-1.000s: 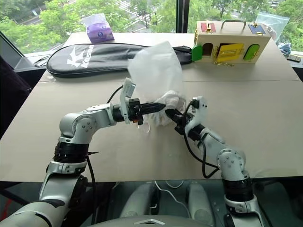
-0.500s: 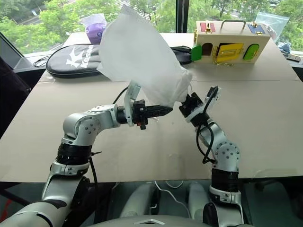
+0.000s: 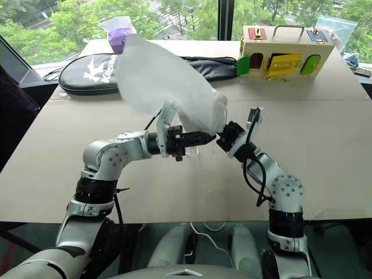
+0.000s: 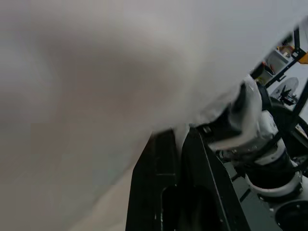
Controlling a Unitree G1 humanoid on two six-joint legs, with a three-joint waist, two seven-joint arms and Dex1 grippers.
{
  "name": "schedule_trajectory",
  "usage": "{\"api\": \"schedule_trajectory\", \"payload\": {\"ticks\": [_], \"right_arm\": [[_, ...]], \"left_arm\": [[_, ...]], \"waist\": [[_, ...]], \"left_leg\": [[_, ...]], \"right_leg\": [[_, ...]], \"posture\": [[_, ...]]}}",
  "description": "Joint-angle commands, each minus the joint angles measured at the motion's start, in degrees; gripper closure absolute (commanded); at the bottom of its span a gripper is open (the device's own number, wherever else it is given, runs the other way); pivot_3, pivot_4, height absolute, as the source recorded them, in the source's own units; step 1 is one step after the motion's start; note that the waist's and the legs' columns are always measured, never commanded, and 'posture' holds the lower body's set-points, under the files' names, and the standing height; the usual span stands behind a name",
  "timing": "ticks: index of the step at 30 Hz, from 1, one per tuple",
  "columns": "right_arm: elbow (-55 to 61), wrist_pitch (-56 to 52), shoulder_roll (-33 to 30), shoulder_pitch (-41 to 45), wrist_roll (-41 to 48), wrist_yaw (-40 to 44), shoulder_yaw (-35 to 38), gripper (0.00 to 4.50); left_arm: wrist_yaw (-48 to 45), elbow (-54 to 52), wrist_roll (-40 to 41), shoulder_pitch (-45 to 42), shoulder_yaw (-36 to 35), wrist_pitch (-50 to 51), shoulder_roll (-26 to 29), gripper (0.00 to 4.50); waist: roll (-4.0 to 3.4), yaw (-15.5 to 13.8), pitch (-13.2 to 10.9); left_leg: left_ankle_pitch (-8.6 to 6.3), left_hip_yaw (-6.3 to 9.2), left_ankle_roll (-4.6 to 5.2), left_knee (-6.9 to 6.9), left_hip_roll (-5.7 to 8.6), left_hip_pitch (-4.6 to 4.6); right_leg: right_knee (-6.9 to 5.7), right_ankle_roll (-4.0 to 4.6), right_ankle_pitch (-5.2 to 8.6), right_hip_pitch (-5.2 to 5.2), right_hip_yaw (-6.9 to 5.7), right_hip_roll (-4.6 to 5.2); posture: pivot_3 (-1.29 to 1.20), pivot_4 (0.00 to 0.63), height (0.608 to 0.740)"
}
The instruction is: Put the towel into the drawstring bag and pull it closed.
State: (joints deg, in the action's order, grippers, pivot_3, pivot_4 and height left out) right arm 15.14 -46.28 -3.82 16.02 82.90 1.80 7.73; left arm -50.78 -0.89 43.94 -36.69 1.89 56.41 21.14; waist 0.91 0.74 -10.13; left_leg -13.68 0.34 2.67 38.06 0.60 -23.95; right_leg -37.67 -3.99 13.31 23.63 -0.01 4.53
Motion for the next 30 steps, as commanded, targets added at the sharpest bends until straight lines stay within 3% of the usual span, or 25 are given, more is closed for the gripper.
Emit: {"api": "schedule_trajectory", "payload": {"ticks": [1, 5, 11, 16, 21, 30], "right_arm": [[6.6, -1.92, -4.22, -3.14, 6.59, 1.72, 2.28, 4.48], [10.62, -2.65, -9.24, -6.81, 11.74, 1.76, 2.81, 4.48], [10.0, -2.91, -12.2, -8.38, 5.84, 0.26, -1.64, 4.48], [7.82, 1.59, -8.17, -5.01, 0.73, -4.21, -2.21, 4.48], [5.77, 6.99, 0.75, -2.37, 5.02, -10.34, -0.95, 4.48], [-3.37, 10.14, 9.63, 5.78, 5.44, -18.25, -0.29, 4.48]], "left_arm": [[0.31, 2.93, -0.39, -3.1, -4.29, -2.71, 1.54, 4.5], [-1.21, 3.97, -2.43, -2.81, -2.81, -4.28, 3.38, 4.5], [-0.08, 2.96, -1.29, -3.25, -2.55, -3.32, 1.18, 4.5], [0.32, 2.43, -1.06, -3.36, -2.47, -2.57, 0.22, 4.5], [0.06, 1.01, -0.28, -2.84, -1.52, -1.01, -0.35, 4.5], [0.2, -2.18, 3.12, -2.47, -1.13, 2.67, -3.32, 4.5]], "waist": [[0.0, 0.07, 0.0], [0.0, 0.36, -0.01], [0.01, 0.12, -0.01], [0.01, 0.14, -0.01], [0.01, 0.08, -0.01], [0.01, 0.19, -0.01]], "left_leg": [[0.0, -0.01, 0.0, 0.0, 0.01, 0.0], [0.0, -0.02, 0.0, -0.02, -0.03, 0.01], [0.0, -0.03, 0.0, -0.01, -0.04, 0.01], [0.0, -0.05, 0.0, 0.0, -0.04, 0.0], [0.0, -0.02, 0.0, 0.0, -0.04, 0.0], [0.0, -0.01, 0.0, -0.01, -0.03, 0.0]], "right_leg": [[0.01, 0.0, 0.0, 0.0, 0.0, 0.0], [0.0, 0.0, 0.0, 0.01, 0.04, -0.04], [0.01, 0.0, 0.0, 0.0, 0.03, -0.01], [-0.01, 0.0, 0.0, 0.01, 0.05, -0.02], [0.0, 0.0, 0.0, 0.01, 0.03, -0.02], [-0.01, 0.0, 0.0, 0.01, 0.03, -0.01]], "posture": [[0.0, 0.15, 0.74], [0.0, 0.15, 0.74], [0.0, 0.15, 0.74], [0.0, 0.15, 0.74], [0.0, 0.15, 0.74], [0.0, 0.15, 0.74]]}}
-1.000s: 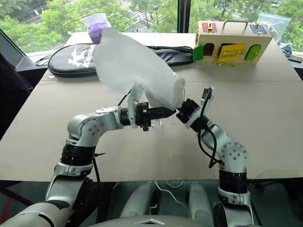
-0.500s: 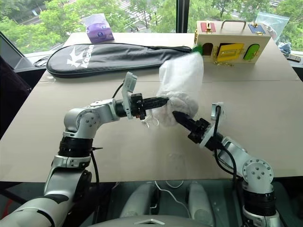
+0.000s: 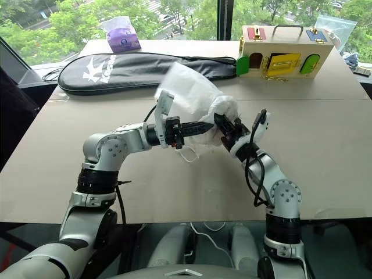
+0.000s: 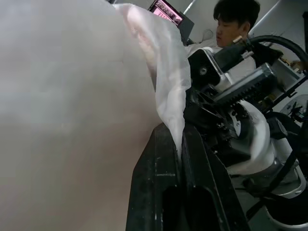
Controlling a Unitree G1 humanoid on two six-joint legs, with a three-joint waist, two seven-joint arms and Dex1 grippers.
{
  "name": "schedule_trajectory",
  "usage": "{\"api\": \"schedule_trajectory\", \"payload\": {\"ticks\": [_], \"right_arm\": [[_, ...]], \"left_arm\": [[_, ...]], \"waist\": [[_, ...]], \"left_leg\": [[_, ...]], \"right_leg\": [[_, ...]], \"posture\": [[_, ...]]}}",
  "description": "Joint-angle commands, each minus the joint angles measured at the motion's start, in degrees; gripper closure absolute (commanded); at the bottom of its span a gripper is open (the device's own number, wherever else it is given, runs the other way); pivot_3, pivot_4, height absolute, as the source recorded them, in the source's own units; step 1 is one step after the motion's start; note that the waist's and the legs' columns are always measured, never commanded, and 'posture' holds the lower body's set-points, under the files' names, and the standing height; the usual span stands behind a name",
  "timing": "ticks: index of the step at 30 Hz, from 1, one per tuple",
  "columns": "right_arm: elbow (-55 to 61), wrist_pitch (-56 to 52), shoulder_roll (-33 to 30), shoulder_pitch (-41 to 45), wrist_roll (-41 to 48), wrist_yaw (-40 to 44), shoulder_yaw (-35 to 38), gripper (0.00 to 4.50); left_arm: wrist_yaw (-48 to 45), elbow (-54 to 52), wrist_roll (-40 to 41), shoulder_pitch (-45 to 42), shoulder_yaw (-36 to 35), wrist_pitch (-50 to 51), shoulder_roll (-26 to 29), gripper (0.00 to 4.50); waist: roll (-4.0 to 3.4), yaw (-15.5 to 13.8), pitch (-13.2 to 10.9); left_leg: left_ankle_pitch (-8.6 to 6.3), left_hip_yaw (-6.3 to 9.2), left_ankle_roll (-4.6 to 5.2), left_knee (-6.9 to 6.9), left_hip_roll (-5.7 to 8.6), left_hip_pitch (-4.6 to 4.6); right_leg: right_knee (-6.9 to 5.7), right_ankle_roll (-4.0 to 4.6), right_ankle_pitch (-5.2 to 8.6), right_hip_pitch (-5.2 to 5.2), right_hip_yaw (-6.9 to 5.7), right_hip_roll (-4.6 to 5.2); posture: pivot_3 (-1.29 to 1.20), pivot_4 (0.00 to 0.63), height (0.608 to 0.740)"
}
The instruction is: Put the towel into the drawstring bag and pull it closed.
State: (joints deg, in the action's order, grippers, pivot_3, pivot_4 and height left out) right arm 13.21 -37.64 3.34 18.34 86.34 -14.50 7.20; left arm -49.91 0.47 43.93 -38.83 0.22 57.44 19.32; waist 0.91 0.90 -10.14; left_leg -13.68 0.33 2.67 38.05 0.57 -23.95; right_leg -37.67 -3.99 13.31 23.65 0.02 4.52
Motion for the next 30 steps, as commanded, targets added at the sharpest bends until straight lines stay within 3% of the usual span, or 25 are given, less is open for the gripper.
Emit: {"api": "schedule_trajectory", "payload": {"ticks": [1, 7, 10, 12, 16, 22, 26, 30], "right_arm": [[-2.5, 1.71, 3.33, 4.23, 2.06, -2.6, 0.36, 4.48], [-4.26, -0.49, 4.92, 5.36, 2.26, -3.25, -0.45, 4.48], [-2.5, -2.55, 3.34, 3.66, 2.84, -1.86, -0.49, 3.56], [-0.64, -4.18, 1.27, 2.23, 3.66, -0.49, -0.16, 2.66], [3.68, -9.85, -8.8, -1.41, 1.24, 3.03, -0.61, 0.83], [8.79, -12.8, -19.78, -7.92, 0.25, 11.05, 1.03, 0.83], [13.66, -11.81, -27.12, -13.27, -4.51, 22.0, 2.32, 0.83], [16.46, -5.66, -31.4, -15.31, -15.95, 27.06, 3.74, 0.83]], "left_arm": [[-0.34, -3.73, 3.85, -0.41, 0.15, 2.19, -2.12, 4.5], [1.46, -3.85, 5.7, -0.82, -1.73, 4.06, -4.06, 4.5], [1.8, -2.88, 5.43, -1.1, -2.65, 3.79, -3.79, 4.5], [2.17, -1.83, 5.33, -1.6, -3.42, 3.48, -3.51, 4.5], [2.89, 2.19, 4.0, -3.71, -5.01, 1.35, -2.44, 4.5], [1.05, 6.08, 1.55, -5.55, -4.44, -1.35, -0.56, 4.5], [-0.54, 7.77, 0.17, -6.02, -3.95, -2.71, 0.45, 4.5], [-1.66, 8.57, -0.21, -6.65, -4.09, -2.95, 1.02, 4.5]], "waist": [[0.0, 0.06, 0.0], [0.0, 0.04, 0.0], [0.0, 0.04, 0.0], [0.0, 0.05, 0.0], [-0.01, 0.01, 0.0], [-0.01, 0.03, -0.01], [0.01, -0.1, -0.01], [0.02, -0.1, -0.02]], "left_leg": [[0.0, 0.0, 0.0, 0.0, 0.0, 0.0], [0.0, 0.01, 0.0, -0.01, 0.0, 0.0], [0.0, -0.01, 0.0, -0.01, 0.02, -0.01], [0.0, -0.01, 0.0, -0.01, 0.02, -0.01], [0.0, -0.01, 0.0, -0.01, 0.03, -0.01], [0.0, -0.01, 0.01, -0.03, 0.0, 0.0], [-0.01, -0.06, 0.01, -0.03, 0.01, -0.04], [-0.01, -0.05, 0.01, -0.02, 0.01, -0.04]], "right_leg": [[-0.01, 0.0, 0.0, 0.0, 0.0, 0.0], [0.0, 0.0, 0.0, 0.0, -0.01, -0.01], [0.03, 0.0, 0.0, 0.0, 0.0, 0.01], [0.02, 0.0, 0.0, -0.01, 0.0, 0.01], [0.02, 0.0, 0.0, -0.01, -0.01, 0.0], [0.02, 0.0, 0.01, 0.0, -0.01, -0.07], [0.1, -0.01, 0.01, -0.01, 0.01, -0.04], [0.11, -0.02, 0.01, -0.01, 0.02, -0.04]], "posture": [[0.0, 0.15, 0.74], [0.0, 0.15, 0.74], [0.0, 0.15, 0.74], [0.0, 0.15, 0.74], [0.0, 0.15, 0.74], [0.0, 0.15, 0.74], [0.0, 0.15, 0.74], [0.0, 0.15, 0.74]]}}
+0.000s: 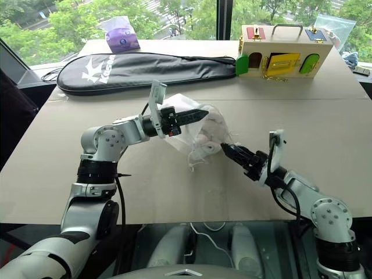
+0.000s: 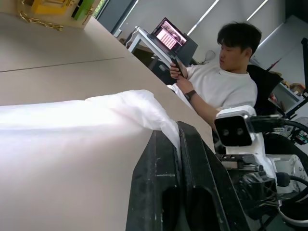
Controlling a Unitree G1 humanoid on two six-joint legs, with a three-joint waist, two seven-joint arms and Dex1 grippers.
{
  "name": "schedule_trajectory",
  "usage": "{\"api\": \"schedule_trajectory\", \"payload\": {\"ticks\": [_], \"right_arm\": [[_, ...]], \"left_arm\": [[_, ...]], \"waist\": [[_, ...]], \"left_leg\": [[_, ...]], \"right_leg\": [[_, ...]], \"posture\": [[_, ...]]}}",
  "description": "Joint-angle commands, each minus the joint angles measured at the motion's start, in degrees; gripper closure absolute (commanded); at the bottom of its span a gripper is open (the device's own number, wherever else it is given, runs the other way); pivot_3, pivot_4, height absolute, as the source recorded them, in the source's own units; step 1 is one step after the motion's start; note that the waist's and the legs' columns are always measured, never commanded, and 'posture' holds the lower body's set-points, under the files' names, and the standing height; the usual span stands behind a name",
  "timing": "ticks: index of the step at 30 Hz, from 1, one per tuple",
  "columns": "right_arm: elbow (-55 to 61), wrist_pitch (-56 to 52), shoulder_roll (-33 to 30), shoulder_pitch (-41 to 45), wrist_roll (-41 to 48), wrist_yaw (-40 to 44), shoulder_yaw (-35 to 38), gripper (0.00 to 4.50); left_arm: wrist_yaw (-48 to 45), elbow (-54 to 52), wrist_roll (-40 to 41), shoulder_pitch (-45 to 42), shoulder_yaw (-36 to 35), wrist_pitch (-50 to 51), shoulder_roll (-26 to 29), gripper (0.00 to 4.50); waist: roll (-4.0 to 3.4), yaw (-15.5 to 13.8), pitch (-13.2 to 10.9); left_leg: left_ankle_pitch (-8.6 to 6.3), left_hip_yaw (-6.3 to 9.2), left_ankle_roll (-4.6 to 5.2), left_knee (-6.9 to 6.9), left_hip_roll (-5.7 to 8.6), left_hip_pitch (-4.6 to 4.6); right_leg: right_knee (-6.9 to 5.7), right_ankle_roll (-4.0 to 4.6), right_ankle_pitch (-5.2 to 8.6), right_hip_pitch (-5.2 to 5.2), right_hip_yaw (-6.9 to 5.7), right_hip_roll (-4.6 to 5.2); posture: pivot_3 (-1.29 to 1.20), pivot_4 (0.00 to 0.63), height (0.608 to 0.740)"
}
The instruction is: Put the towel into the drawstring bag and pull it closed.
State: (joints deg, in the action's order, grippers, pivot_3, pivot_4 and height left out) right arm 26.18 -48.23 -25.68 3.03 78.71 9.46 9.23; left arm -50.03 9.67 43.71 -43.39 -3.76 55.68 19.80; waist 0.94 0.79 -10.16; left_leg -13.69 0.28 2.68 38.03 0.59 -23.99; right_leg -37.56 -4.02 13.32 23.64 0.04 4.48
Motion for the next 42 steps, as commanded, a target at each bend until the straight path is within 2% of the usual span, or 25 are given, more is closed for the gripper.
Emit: {"api": "schedule_trajectory", "payload": {"ticks": [1, 4, 7, 12, 18, 20, 25, 27, 35, 42], "right_arm": [[3.52, 5.93, -3.22, 0.0, -11.62, 3.25, 1.32, 0.83], [4.66, 7.95, -8.9, -0.43, -24.85, 7.39, -5.82, 0.83], [3.88, 11.38, -10.79, 0.87, -35.45, 10.23, -12.63, 0.83], [-0.35, 19.79, -8.15, 6.53, -50.67, 12.48, -21.22, 0.83], [-2.78, 23.57, -4.69, 8.75, -57.46, 14.92, -22.87, 0.83], [-3.42, 24.16, -3.8, 8.64, -58.69, 15.94, -23.26, 1.37], [-3.61, 24.44, -2.07, 9.0, -60.86, 17.99, -24.07, 3.43], [-3.46, 24.37, -1.53, 9.1, -61.59, 18.72, -24.59, 4.43], [-4.45, 23.16, 3.15, 11.76, -62.16, 19.5, -24.29, 4.43], [-11.44, 21.67, 10.24, 18.7, -63.72, 17.49, -24.5, 4.43]], "left_arm": [[-1.81, -0.59, -0.09, -2.13, -0.09, -1.21, 0.63, 4.5], [-2.18, -0.66, -0.4, -2.18, -0.21, -1.05, 0.56, 4.5], [-2.27, -0.75, -0.49, -2.15, -0.14, -0.94, 0.39, 4.5], [-2.32, -1.4, -0.69, -1.59, 0.33, -0.69, 0.26, 4.5], [-2.45, -1.85, -0.5, -1.38, 0.64, -0.42, 0.67, 4.5], [-2.5, -1.78, -0.47, -1.44, 0.69, -0.4, 0.72, 4.5], [-2.75, -1.74, -0.54, -1.46, 0.91, -0.48, 0.88, 4.5], [-2.85, -1.78, -0.52, -1.46, 0.97, -0.46, 0.91, 4.5], [-3.21, -2.65, -0.39, -0.89, 2.01, 0.06, 0.63, 4.5], [-3.97, -4.74, 0.28, 0.27, 3.67, 1.48, 0.26, 4.5]], "waist": [[0.0, -0.02, 0.0], [0.01, -0.03, 0.0], [0.03, -0.02, -0.01], [0.05, -0.02, -0.02], [0.08, -0.28, -0.04], [0.08, -0.22, -0.04], [0.08, -0.17, -0.04], [0.08, -0.15, -0.04], [0.08, -0.11, -0.04], [0.08, -0.03, -0.04]], "left_leg": [[0.0, 0.0, 0.0, 0.01, 0.0, 0.0], [0.0, -0.01, 0.0, 0.03, 0.01, 0.0], [0.0, 0.0, -0.01, 0.03, 0.0, 0.0], [0.01, -0.01, -0.01, 0.08, 0.01, 0.01], [0.01, 0.04, -0.02, 0.11, 0.02, -0.01], [0.01, 0.04, -0.02, 0.11, 0.03, -0.01], [0.01, 0.08, -0.02, 0.11, 0.03, 0.0], [0.01, 0.07, -0.02, 0.11, 0.03, 0.0], [0.01, 0.09, -0.03, 0.12, 0.04, 0.0], [0.02, 0.11, -0.04, 0.12, 0.04, 0.01]], "right_leg": [[0.0, 0.0, 0.0, 0.0, 0.0, 0.0], [0.0, -0.01, 0.0, 0.0, 0.0, 0.01], [-0.01, 0.0, 0.01, 0.01, -0.01, -0.01], [-0.03, -0.01, 0.0, 0.01, 0.01, 0.0], [-0.02, -0.01, 0.0, -0.01, -0.02, 0.03], [-0.02, -0.01, 0.0, -0.01, -0.02, 0.05], [-0.07, 0.0, 0.0, -0.01, -0.04, 0.04], [-0.07, 0.0, 0.0, -0.01, -0.04, 0.04], [-0.1, 0.0, -0.01, -0.01, -0.05, 0.04], [-0.11, 0.01, -0.01, -0.01, -0.05, 0.04]], "posture": [[0.0, 0.15, 0.74], [0.0, 0.15, 0.74], [0.0, 0.15, 0.74], [0.0, 0.15, 0.74], [0.0, 0.15, 0.74], [0.0, 0.15, 0.74], [0.0, 0.15, 0.74], [0.0, 0.15, 0.74], [0.0, 0.15, 0.74], [0.0, 0.15, 0.74]]}}
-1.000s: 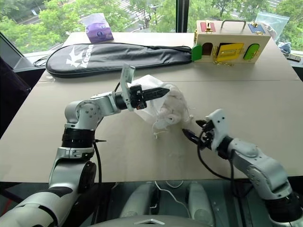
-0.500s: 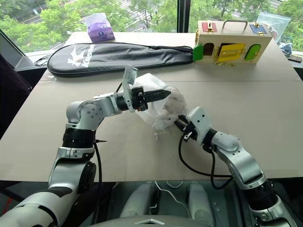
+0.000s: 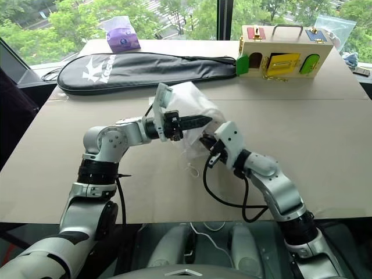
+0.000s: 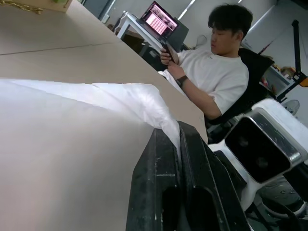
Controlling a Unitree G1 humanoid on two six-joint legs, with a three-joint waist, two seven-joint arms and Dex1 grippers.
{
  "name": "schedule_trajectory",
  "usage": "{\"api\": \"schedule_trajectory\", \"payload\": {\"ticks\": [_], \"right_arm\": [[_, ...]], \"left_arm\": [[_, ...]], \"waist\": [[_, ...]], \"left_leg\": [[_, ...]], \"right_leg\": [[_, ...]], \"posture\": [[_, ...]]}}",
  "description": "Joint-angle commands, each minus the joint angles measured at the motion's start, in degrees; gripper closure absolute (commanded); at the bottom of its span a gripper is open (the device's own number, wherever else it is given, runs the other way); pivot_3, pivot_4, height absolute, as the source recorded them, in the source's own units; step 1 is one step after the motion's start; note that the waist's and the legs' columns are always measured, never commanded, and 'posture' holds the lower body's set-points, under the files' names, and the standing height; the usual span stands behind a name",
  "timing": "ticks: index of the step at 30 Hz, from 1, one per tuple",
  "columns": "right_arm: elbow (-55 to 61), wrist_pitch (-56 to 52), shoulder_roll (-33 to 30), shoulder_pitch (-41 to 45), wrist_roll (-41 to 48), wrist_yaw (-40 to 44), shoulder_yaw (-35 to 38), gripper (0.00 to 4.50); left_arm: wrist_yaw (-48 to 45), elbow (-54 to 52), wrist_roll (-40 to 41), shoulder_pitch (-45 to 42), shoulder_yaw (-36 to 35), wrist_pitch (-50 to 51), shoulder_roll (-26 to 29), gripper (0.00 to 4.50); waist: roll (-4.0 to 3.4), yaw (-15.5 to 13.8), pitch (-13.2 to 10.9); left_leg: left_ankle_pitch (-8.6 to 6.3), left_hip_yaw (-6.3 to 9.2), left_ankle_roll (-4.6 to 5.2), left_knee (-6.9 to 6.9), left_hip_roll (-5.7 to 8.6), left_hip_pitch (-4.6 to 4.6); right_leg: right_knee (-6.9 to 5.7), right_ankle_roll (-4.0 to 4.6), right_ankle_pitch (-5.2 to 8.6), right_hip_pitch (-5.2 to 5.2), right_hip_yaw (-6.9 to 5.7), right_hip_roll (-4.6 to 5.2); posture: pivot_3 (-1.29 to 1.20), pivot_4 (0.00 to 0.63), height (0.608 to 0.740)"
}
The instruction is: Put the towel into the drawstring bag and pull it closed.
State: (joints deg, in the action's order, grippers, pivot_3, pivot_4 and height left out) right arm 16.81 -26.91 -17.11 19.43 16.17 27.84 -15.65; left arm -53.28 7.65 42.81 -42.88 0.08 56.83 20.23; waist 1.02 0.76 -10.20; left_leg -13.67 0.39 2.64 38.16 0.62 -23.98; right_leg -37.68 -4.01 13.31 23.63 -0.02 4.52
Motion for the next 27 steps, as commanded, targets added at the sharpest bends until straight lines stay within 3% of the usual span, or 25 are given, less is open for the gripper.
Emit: {"api": "schedule_trajectory", "payload": {"ticks": [1, 5, 9, 12, 18, 24, 27], "right_arm": [[-3.7, 0.48, 2.04, 2.96, -2.33, -0.98, -0.42, 4.43], [-8.97, 0.34, 4.4, 5.08, -5.64, -2.3, -1.95, 4.43], [-10.43, 1.39, 9.84, 6.15, -4.5, -6.11, 2.22, 4.43], [-6.42, -0.02, 9.34, 3.76, -3.49, -4.83, 3.17, 3.65], [8.56, -8.77, 3.06, -5.92, 3.65, -2.47, 9.14, 0.9], [20.23, -13.03, -6.35, -15.29, 9.85, 1.3, 16.42, 0.9], [20.75, -13.4, -8.48, -17.27, 10.0, 0.79, 18.19, 0.9]], "left_arm": [[-0.62, -2.86, 1.3, -0.2, -0.19, 0.54, -0.31, 4.5], [-0.05, -3.43, 2.19, -0.06, -0.81, 1.72, -1.0, 4.5], [0.42, -3.54, 1.96, 0.33, -0.91, 1.9, -1.09, 4.5], [0.38, -3.1, 1.27, 0.48, -0.99, 1.25, -0.66, 4.5], [-0.85, -0.03, -1.37, 0.54, -0.43, -1.89, 0.98, 4.5], [-2.44, 3.37, -3.84, 0.19, 0.52, -5.2, 0.89, 4.5], [-2.97, 4.31, -4.53, -0.06, 0.73, -6.12, 0.75, 4.5]], "waist": [[0.0, 0.0, 0.0], [0.0, 0.0, 0.0], [0.0, 0.12, 0.0], [0.0, 0.02, 0.0], [0.0, -0.12, 0.0], [-0.01, -0.15, 0.0], [0.01, 0.12, 0.0]], "left_leg": [[0.0, 0.0, 0.0, 0.0, 0.0, 0.0], [0.0, 0.0, -0.01, 0.0, 0.05, 0.01], [0.02, 0.0, -0.03, 0.0, 0.06, 0.01], [0.05, 0.04, -0.09, -0.01, 0.06, 0.02], [0.02, 0.03, -0.04, -0.02, 0.16, 0.0], [0.01, 0.09, -0.01, -0.02, 0.14, 0.02], [0.0, 0.04, -0.01, -0.01, 0.14, 0.03]], "right_leg": [[0.0, 0.0, 0.0, 0.0, 0.0, 0.0], [-0.01, 0.0, 0.0, 0.0, 0.0, 0.03], [-0.05, 0.0, -0.01, 0.02, 0.01, 0.03], [-0.08, 0.0, -0.01, 0.02, 0.0, 0.03], [-0.02, 0.0, 0.0, 0.0, 0.0, 0.15], [-0.08, 0.0, 0.0, -0.02, -0.07, 0.11], [-0.07, 0.0, 0.0, -0.02, -0.03, 0.1]], "posture": [[0.0, 0.15, 0.74], [0.0, 0.15, 0.74], [0.0, 0.15, 0.74], [0.0, 0.15, 0.74], [0.0, 0.15, 0.74], [0.0, 0.15, 0.74], [0.0, 0.15, 0.74]]}}
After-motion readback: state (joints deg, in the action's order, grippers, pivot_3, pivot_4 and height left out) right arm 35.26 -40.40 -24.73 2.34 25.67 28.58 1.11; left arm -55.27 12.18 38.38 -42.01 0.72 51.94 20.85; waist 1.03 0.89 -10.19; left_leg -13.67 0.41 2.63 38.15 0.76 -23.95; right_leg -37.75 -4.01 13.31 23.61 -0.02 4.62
